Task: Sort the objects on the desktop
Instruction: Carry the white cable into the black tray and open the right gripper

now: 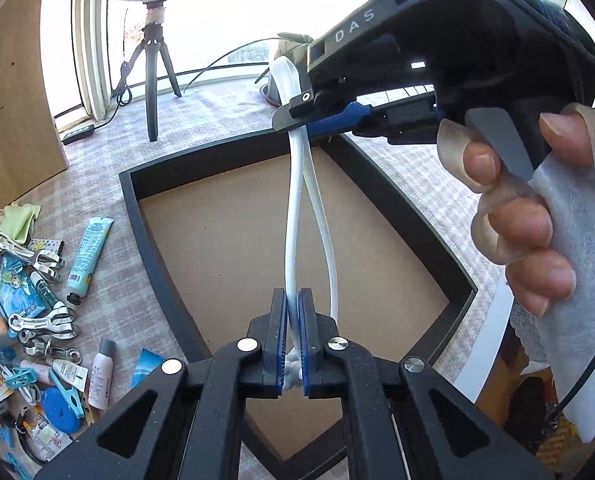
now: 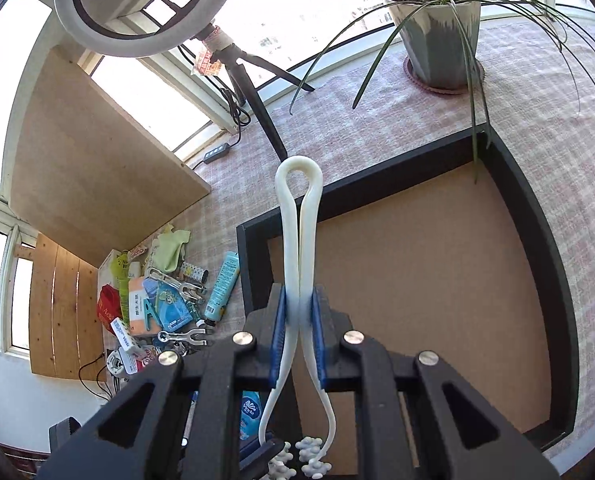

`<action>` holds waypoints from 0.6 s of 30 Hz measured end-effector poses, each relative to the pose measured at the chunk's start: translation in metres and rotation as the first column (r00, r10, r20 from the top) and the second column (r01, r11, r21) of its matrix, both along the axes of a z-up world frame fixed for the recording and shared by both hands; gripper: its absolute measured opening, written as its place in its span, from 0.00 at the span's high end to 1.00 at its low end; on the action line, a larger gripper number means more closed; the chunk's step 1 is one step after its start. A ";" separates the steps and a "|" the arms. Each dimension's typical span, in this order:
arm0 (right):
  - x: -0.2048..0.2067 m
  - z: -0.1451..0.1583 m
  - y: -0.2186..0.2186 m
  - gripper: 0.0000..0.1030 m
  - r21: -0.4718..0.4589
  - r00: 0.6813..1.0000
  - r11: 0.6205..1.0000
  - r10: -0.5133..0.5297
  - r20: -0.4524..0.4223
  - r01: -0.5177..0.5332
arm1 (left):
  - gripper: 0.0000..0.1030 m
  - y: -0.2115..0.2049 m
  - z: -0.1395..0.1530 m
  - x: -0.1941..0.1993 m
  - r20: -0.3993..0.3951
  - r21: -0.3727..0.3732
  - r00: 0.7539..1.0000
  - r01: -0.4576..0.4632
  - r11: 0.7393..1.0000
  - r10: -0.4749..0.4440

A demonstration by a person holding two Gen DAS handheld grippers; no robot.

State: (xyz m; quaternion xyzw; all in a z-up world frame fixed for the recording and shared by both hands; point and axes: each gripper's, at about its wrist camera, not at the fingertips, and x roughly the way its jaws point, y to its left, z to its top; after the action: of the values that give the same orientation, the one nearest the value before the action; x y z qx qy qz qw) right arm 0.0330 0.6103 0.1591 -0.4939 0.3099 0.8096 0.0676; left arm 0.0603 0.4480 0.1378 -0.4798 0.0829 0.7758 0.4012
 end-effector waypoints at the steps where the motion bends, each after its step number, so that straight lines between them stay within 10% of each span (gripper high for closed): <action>1: 0.001 0.002 0.006 0.87 0.010 1.000 1.000 -0.005 0.001 0.005 | 0.95 0.007 0.002 0.000 -0.002 -0.004 1.000 0.011 1.000 -0.011; 6: 0.001 0.009 0.027 0.87 0.081 0.999 0.997 -0.007 0.034 0.005 | 0.92 0.037 0.008 -0.001 -0.039 -0.062 0.999 0.035 0.997 -0.038; 9: 0.000 0.011 0.028 0.75 0.153 0.998 0.988 0.019 0.053 -0.026 | 0.55 0.036 0.012 -0.002 -0.077 -0.090 0.997 0.015 0.996 -0.022; 18: -0.013 0.004 -0.017 0.69 0.150 0.988 0.977 0.153 0.013 -0.154 | 0.55 -0.033 0.002 -0.031 -0.106 -0.163 0.989 -0.124 0.979 0.107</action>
State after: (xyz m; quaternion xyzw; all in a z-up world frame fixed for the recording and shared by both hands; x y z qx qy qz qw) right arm 0.0202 0.5932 0.1631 -0.5106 0.2088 0.8330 0.0422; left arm 0.0288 0.4148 0.1402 -0.4781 0.1398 0.8103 0.3088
